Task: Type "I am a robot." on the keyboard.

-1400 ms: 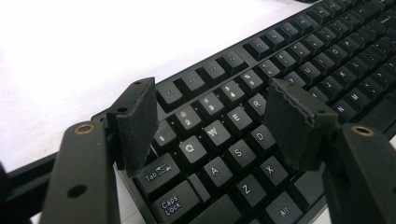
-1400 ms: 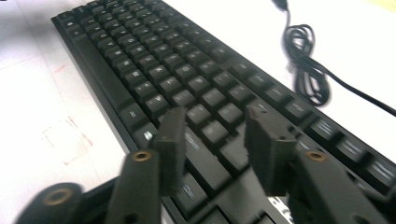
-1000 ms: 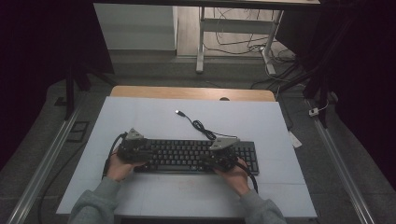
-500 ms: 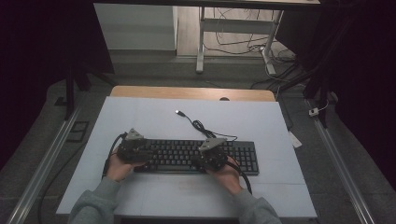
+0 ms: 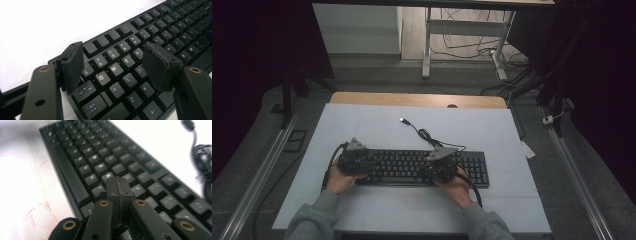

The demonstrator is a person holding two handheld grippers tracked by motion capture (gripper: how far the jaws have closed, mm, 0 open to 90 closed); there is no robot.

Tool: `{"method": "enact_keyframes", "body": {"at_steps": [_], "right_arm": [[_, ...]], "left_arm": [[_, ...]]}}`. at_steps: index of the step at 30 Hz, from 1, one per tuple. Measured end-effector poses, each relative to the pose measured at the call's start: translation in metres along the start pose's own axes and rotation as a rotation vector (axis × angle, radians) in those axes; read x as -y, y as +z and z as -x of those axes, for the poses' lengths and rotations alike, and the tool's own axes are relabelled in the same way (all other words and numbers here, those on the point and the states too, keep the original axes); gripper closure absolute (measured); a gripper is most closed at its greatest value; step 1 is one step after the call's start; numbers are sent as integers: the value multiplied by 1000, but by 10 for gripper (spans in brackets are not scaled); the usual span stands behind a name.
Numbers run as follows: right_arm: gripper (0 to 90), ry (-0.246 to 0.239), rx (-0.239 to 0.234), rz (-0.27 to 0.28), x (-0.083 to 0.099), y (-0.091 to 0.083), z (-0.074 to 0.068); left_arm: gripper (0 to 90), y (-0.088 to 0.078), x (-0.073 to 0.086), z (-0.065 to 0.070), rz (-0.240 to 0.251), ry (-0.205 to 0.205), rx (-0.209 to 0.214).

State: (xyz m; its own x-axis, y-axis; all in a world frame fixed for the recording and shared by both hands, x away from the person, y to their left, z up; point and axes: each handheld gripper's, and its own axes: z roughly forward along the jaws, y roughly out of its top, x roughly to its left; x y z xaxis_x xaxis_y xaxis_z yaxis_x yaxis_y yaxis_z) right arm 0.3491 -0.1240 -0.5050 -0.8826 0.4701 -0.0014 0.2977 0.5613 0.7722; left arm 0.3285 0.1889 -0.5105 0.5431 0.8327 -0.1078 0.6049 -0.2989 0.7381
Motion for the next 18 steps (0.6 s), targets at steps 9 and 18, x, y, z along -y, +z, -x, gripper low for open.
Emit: {"method": "enact_keyframes", "body": {"at_steps": [9,18], "right_arm": [[696,57,67,54,10,-21,14],[534,85,139,84,27,-48,27]], "left_arm": [[335,-1,0,0,-1,-1,1],[333,-2,1,0,-3,1,-1]]}}
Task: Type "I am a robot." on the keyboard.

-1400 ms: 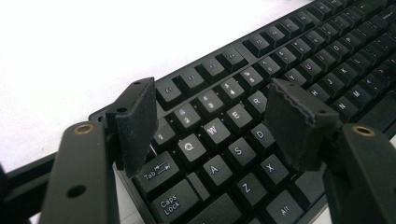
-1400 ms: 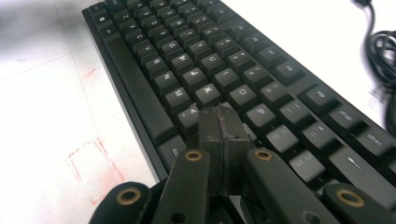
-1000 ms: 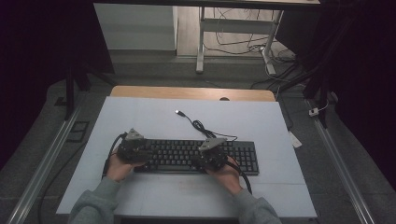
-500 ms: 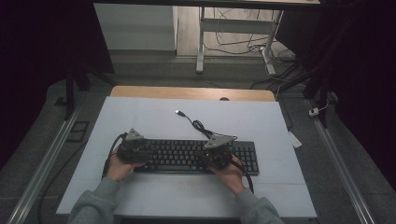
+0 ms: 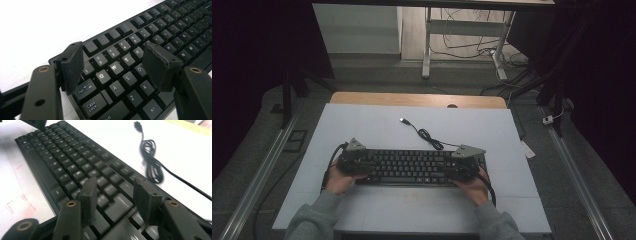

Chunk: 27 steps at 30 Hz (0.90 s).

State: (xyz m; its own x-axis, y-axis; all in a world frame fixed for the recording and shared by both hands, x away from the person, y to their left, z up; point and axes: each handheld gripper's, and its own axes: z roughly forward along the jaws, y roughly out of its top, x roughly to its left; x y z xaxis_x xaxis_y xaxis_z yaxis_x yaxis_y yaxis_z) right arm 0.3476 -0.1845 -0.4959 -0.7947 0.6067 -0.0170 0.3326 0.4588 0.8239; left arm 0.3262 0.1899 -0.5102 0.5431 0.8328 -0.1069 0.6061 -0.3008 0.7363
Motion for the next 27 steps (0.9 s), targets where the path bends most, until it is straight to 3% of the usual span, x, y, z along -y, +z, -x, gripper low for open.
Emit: {"method": "enact_keyframes", "body": {"at_steps": [11,20,27], "right_arm": [[504,22,25,-3,14,-20,14],[489,50,76,5,37,-54,27],[454,52,109,14,58,-81,34]], "left_arm": [[328,-7,6,3,4,-9,1],[330,-28,26,4,20,-35,0],[326,-45,43,8,45,-22,17]]}}
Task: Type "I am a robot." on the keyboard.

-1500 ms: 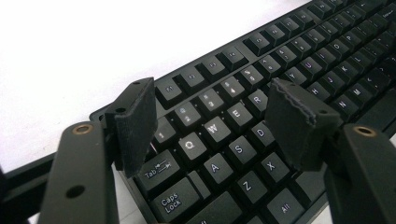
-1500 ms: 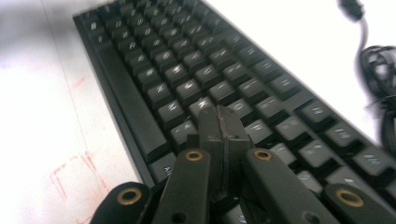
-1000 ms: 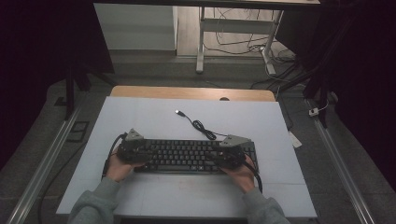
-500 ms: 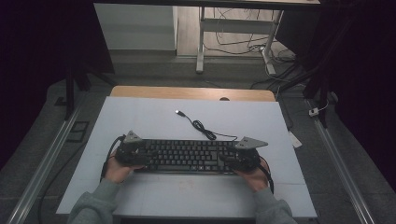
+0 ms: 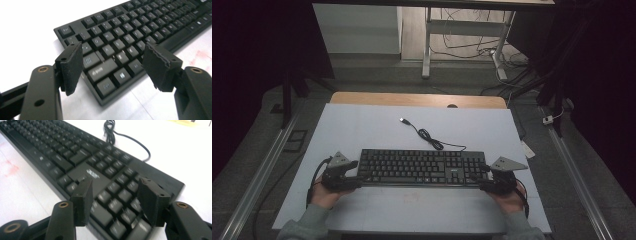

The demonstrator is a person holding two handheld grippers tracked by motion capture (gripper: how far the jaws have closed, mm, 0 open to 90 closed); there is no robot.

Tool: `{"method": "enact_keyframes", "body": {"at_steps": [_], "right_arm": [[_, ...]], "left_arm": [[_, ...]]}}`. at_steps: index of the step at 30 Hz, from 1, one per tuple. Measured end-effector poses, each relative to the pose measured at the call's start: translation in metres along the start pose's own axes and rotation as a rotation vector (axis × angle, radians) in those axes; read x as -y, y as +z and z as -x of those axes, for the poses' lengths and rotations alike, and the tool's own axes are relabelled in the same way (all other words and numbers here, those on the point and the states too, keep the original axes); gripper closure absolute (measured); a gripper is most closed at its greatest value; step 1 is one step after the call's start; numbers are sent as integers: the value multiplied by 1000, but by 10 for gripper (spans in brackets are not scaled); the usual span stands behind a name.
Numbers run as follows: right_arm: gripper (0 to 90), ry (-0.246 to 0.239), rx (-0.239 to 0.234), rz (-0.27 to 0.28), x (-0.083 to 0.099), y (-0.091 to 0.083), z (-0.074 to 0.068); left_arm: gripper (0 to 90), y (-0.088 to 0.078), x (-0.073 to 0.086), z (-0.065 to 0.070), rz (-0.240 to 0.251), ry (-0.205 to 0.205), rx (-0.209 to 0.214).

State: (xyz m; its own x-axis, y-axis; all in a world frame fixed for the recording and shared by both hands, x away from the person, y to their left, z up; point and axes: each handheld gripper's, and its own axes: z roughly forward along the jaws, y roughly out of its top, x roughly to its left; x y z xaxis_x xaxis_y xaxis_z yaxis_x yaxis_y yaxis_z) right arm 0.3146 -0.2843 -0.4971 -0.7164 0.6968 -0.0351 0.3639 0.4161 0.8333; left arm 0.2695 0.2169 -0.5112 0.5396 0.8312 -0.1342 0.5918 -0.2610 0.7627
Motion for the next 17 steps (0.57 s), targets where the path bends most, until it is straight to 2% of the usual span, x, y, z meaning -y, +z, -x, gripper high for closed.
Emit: {"method": "enact_keyframes", "body": {"at_steps": [4,12,17], "right_arm": [[438,7,-12,6,6,-5,5],[429,-24,-5,-10,4,-2,2],[428,-18,-9,12,3,-2,3]], "left_arm": [[315,-5,3,1,12,9,10],[301,-3,3,2,12,20,27],[293,-4,2,1,17,18,29]]}}
